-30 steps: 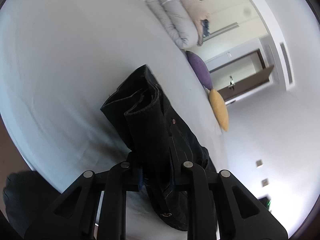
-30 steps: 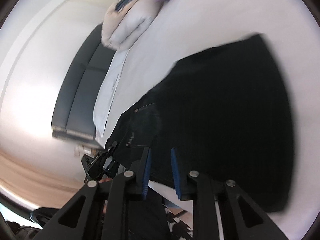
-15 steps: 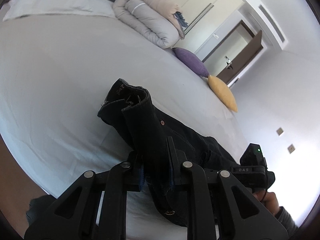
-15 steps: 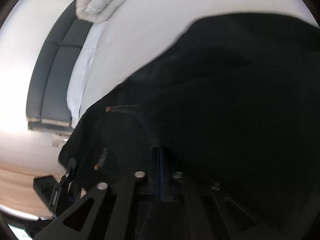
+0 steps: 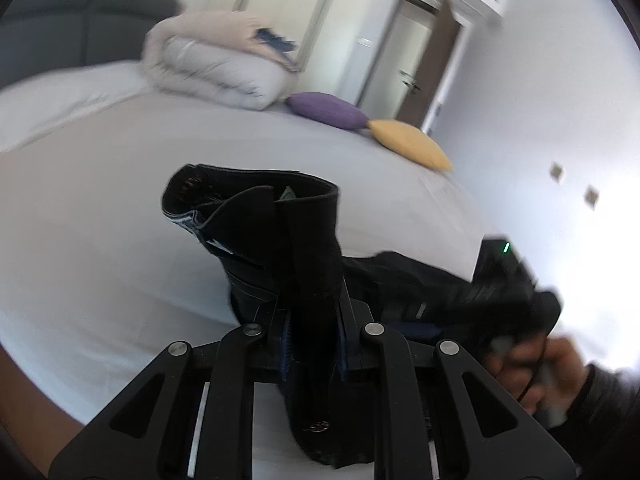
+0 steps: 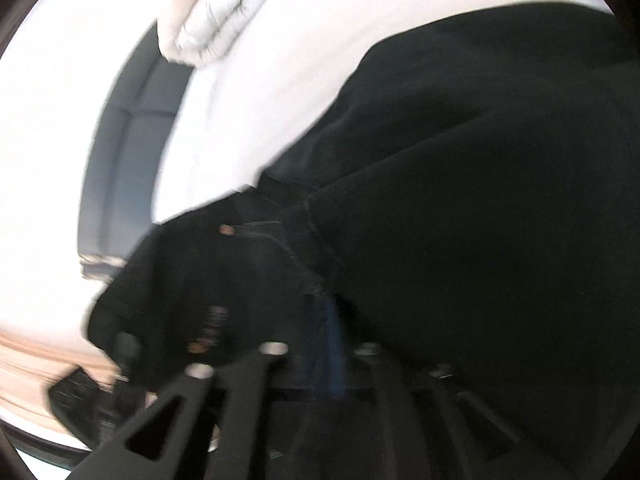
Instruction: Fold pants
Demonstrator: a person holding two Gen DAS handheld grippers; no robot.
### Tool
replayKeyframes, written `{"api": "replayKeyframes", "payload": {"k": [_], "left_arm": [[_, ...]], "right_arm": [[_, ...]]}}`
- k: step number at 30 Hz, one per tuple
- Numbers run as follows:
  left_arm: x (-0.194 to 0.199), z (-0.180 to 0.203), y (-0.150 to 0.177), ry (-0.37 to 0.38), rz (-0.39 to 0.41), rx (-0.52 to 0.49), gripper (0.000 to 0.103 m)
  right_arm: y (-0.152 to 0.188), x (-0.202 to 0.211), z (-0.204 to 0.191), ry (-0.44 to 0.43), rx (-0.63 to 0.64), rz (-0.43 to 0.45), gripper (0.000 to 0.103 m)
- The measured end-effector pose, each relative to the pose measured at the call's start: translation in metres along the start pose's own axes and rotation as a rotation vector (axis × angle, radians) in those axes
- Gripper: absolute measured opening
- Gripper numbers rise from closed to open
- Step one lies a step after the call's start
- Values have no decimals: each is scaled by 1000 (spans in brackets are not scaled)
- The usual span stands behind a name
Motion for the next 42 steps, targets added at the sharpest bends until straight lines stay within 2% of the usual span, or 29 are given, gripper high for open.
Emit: {"api": "replayKeyframes", "payload": {"k": [2, 4, 7, 11, 13, 17, 20, 22, 24, 26, 30, 42], "left_arm": [[-9, 34, -3, 7, -12, -96, 16], [-20, 73, -3, 12, -26, -213, 16], [-38, 129, 9, 29, -58, -377, 16], [-62, 187, 43, 44, -124, -567, 15], [-71, 207, 59, 59, -154, -618, 14], [-76, 236, 77, 58, -156, -724, 13], [-80, 258, 84, 63, -149, -770, 13], [-82, 267, 88, 60, -149, -790, 13], [-84, 271, 93, 61, -149, -792, 13], [-83, 272, 98, 66, -151, -791, 13], [-83, 273, 103, 80, -150, -798, 13], [-92, 315, 110, 199, -140, -856, 13]], "right_arm": [[-6, 23, -3, -47, 5, 37, 65], [-9, 43, -5, -118, -13, 34, 78], [-11, 69, -4, -210, -22, 22, 89], [-2, 80, 3, -243, -13, -9, 93], [3, 88, 8, -243, 2, -7, 93], [6, 94, 22, -142, 36, 10, 93], [5, 89, 23, -76, 66, 8, 81], [-3, 90, 35, -33, 48, 5, 64], [-5, 86, 48, 10, 17, 7, 35], [-13, 85, 51, 9, -3, 16, 24], [-11, 96, 53, 18, 21, 52, 16], [-13, 149, 65, 129, 101, 184, 13]]}}
Point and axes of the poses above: each gripper's, at about its wrist camera, not at the fingertips, and x roughly against the way its jaws point, z to its right, y to its underside, the point moved 9 cm from there along -x, roughly the way its jaws point, and after that the axes turned 10 degrees about -x, right-handed, at the moved point
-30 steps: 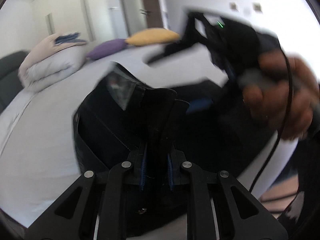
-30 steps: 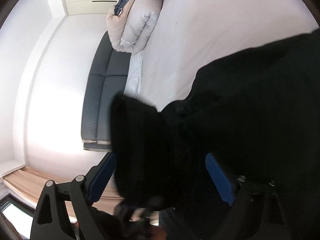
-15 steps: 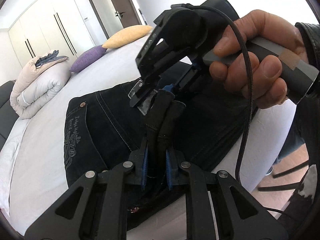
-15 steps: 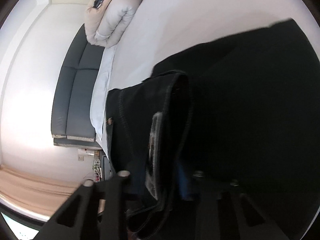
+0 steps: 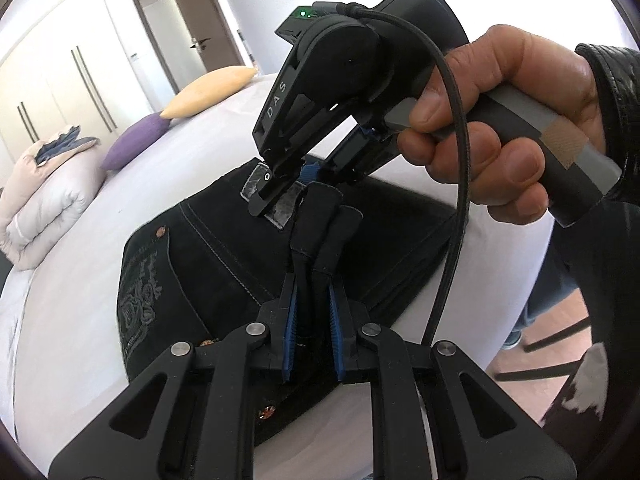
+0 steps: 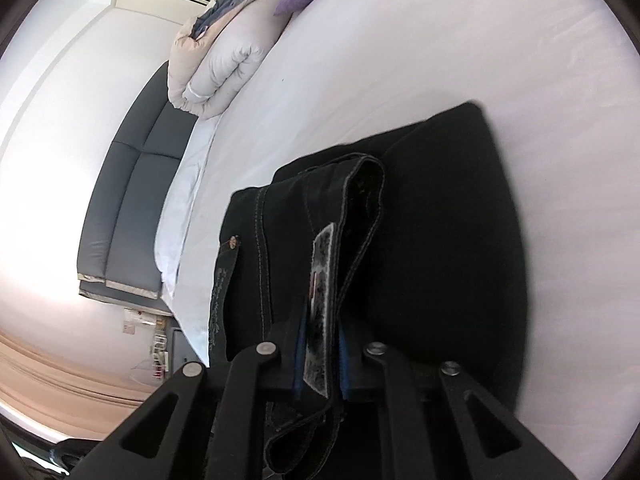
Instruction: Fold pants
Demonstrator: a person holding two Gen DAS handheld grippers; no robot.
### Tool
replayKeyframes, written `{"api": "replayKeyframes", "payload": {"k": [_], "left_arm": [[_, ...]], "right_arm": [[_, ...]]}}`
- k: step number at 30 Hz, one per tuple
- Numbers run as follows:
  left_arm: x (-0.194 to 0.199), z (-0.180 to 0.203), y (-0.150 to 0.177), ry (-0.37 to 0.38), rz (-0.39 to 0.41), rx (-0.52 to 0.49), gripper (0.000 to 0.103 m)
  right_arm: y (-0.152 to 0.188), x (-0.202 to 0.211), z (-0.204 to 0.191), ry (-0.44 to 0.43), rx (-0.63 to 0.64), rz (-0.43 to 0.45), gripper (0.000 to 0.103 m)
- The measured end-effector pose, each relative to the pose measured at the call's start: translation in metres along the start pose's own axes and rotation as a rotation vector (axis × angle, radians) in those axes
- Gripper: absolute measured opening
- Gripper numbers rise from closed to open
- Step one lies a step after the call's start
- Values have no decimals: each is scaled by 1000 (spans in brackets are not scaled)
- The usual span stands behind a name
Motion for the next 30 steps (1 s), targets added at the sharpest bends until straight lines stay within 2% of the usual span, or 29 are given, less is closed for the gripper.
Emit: {"api": "replayKeyframes", "payload": {"k": [8, 10, 11, 20, 30], "left_arm": [[-14, 19, -19, 20, 25, -29, 13], [-10, 27, -14, 23, 29, -37, 13], [-9, 16, -15, 27, 30, -40, 13], [3, 5, -9, 55, 31, -66, 13], [-11, -10, 5, 83, 13, -60, 13]], "right_arm": [[-14, 18, 3, 27, 23, 34, 12], [-16, 22, 6, 27, 20, 40, 12], [-18, 22, 7, 28, 14, 44, 12], [-19, 33, 26, 26, -17, 63, 12], [-16, 26, 45, 7, -58, 69, 13]]}}
Point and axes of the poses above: each gripper's, at about its wrist camera, not at the fingertips, and x roughly against the way its jaws point, z to its right, y to its underside, the point moved 9 cm from there along -x, roughly the way its jaws point, and after that the axes turned 10 degrees about -x, right-handed, at the moved point
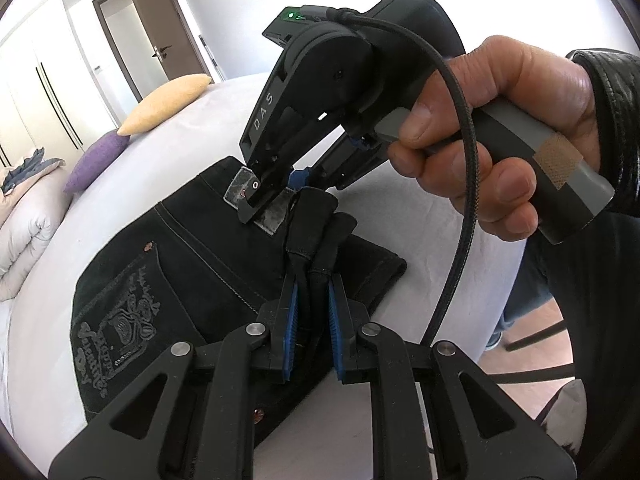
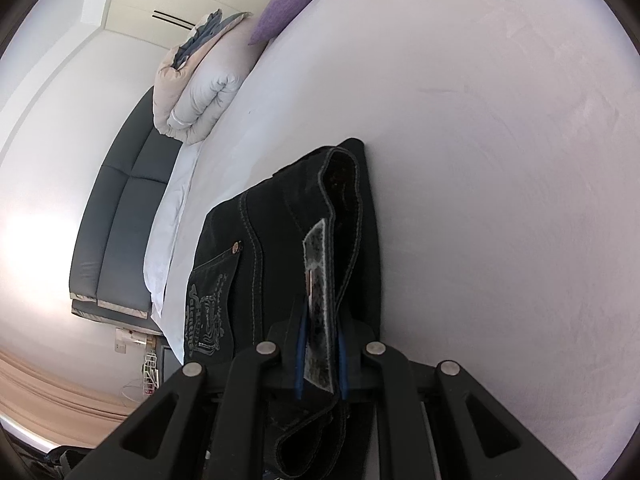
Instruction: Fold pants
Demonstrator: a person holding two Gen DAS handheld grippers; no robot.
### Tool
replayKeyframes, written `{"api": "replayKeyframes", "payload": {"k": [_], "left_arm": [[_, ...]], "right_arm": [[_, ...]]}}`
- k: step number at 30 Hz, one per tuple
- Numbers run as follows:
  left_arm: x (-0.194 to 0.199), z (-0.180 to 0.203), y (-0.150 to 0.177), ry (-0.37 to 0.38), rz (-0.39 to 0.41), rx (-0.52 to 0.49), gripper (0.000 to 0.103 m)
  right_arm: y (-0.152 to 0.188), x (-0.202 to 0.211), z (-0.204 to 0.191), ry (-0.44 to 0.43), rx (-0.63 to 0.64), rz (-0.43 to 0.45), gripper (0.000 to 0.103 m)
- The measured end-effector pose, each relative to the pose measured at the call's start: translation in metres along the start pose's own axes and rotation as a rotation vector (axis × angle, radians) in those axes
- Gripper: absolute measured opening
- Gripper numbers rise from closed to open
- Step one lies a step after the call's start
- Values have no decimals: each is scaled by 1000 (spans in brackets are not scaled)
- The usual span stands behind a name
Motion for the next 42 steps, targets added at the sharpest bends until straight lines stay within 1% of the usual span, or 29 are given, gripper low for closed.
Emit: {"api": "replayKeyframes", "payload": {"k": [2, 4, 6, 8, 9, 10, 12, 13, 14, 16, 18, 19, 21, 22, 24, 25, 26, 27, 28, 29, 30, 32, 34, 36, 37, 38, 42], "left_arm": [[-1, -5, 4, -1, 2, 12, 13], [5, -12, 5, 1, 12, 38, 14], [14, -20, 10, 39, 25, 91, 14], [30, -32, 17, 86, 41, 159, 14], [39, -38, 20, 101, 56, 185, 15], [52, -48, 26, 110, 78, 228, 15], [68, -66, 36, 127, 101, 294, 15], [77, -82, 44, 129, 119, 344, 15], [82, -94, 49, 125, 130, 375, 15], [89, -124, 62, 102, 140, 439, 15], [85, -151, 69, 88, 123, 490, 15], [78, -173, 75, 81, 117, 507, 15], [66, -201, 76, 73, 106, 525, 15], [53, -224, 80, 78, 97, 554, 15], [30, -258, 92, 52, 55, 596, 14], [13, -272, 93, 74, 29, 633, 14], [4, -278, 99, 97, 12, 657, 14], [-6, -282, 108, 133, -11, 685, 14], [-16, -283, 121, 178, -32, 713, 14], [-21, -280, 130, 212, -30, 733, 14], [-22, -277, 141, 251, -11, 763, 14], [-15, -274, 153, 268, 26, 794, 14], [-1, -269, 162, 267, 41, 812, 14], [10, -262, 170, 257, 37, 787, 14], [7, -247, 167, 258, 35, 764, 14], [12, -240, 170, 254, 32, 748, 14], [48, -205, 182, 224, 40, 679, 14]], "right_arm": [[-1, -2, 6, -24, -14, -7, 12], [-1, -2, 9, -54, -31, -6, 12], [-1, -2, 7, -55, -33, -4, 14], [-1, 0, 8, -62, -60, -5, 18], [-2, 3, 7, -62, -72, 0, 21], [-2, 7, 7, -55, -77, 15, 26], [-3, 20, 5, -20, -80, 59, 31], [-4, 28, 4, 1, -83, 81, 33], [-2, 37, 0, 2, -76, 101, 33], [5, 48, -15, -32, -52, 105, 32], [17, 53, -32, -53, -12, 98, 28], [24, 51, -40, -59, 6, 81, 26], [36, 39, -51, -51, 38, 38, 25], [40, 30, -53, -35, 47, 20, 24], [41, 17, -50, -18, 30, -1, 23], [40, 12, -48, -13, 19, -10, 22], [39, 6, -42, 9, 11, -12, 21], [38, 1, -36, 26, 0, -19, 16], [37, -3, -29, 41, -16, -27, 0], [36, -5, -20, 43, -37, -29, 0], [37, -5, -17, 15, -55, -37, 0], [37, -6, -11, -35, -94, -47, 0], [38, -6, -10, -40, -93, -43, 0], [37, -6, -12, -28, -77, -36, 0], [36, -6, -12, -30, -78, -34, 0], [35, -6, -13, -33, -78, -32, 0], [41, 1, -13, -35, -77, -15, 0]]}}
Point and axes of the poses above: each gripper's, at about its wrist camera, not at the fingertips, and x roughly against the way its jaws point, z to its right, y to its underside, the point moved 9 cm from there along -x, roughly the way its jaws point, and after that the axes turned 10 degrees about -x, right-handed, at the moved point
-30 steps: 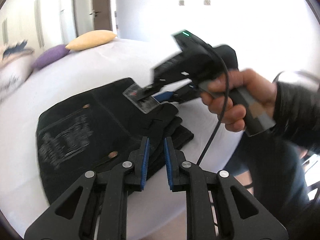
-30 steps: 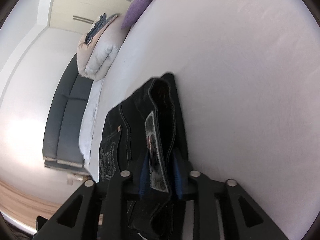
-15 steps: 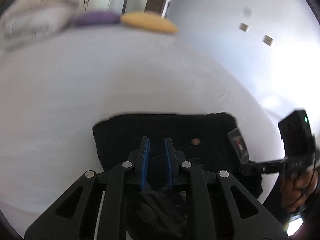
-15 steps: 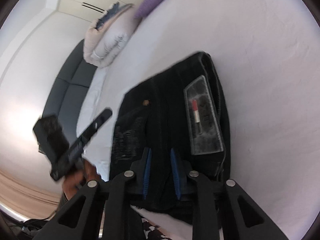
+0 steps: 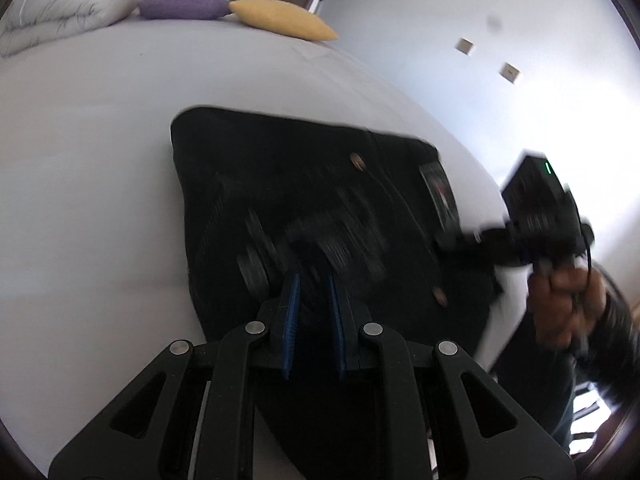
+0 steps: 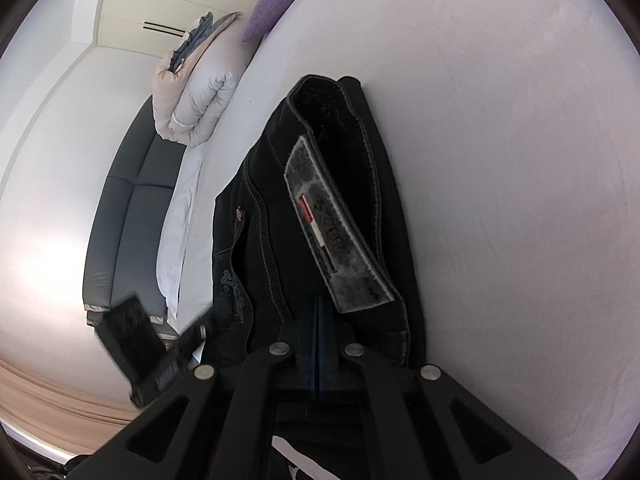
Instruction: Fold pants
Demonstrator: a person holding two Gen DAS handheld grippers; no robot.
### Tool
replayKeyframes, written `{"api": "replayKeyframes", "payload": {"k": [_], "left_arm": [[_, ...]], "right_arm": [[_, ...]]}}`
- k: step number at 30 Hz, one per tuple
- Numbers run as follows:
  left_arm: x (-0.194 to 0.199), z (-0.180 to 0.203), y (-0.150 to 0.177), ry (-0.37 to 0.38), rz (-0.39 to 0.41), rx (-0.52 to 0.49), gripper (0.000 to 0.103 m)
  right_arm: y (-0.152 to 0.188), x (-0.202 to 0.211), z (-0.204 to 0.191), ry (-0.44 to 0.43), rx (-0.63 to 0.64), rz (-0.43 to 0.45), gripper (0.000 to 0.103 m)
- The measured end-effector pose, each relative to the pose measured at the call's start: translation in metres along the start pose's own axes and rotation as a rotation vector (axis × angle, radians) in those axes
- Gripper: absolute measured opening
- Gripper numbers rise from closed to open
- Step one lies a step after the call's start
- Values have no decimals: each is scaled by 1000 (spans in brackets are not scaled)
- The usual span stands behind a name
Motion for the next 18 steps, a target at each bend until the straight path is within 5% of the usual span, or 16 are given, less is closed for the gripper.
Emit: {"api": "replayKeyframes", "payload": {"k": [5, 15, 16, 18], "left_arm": [[15, 10, 32, 13, 37, 38, 14], [19, 33, 31, -5, 57, 52, 14], [26, 33, 28, 7, 58, 76, 14], [38, 36, 19, 22, 81, 89, 15]], "right_arm": [[25, 20, -12, -14, 76, -1, 0], [39, 37, -3, -112, 72, 19, 2], [36, 40, -8, -120, 73, 23, 8], [27, 60, -17, -136, 93, 87, 44]]}}
Point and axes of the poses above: each gripper's, at about its wrist camera, not at the fingertips, and x roughly against the way its jaws point, z to its right, y to its underside, the point moved 9 cm from there along -x, roughly the way its jaws point, and after that the axes turned 10 degrees about -x, right-handed, at the moved point
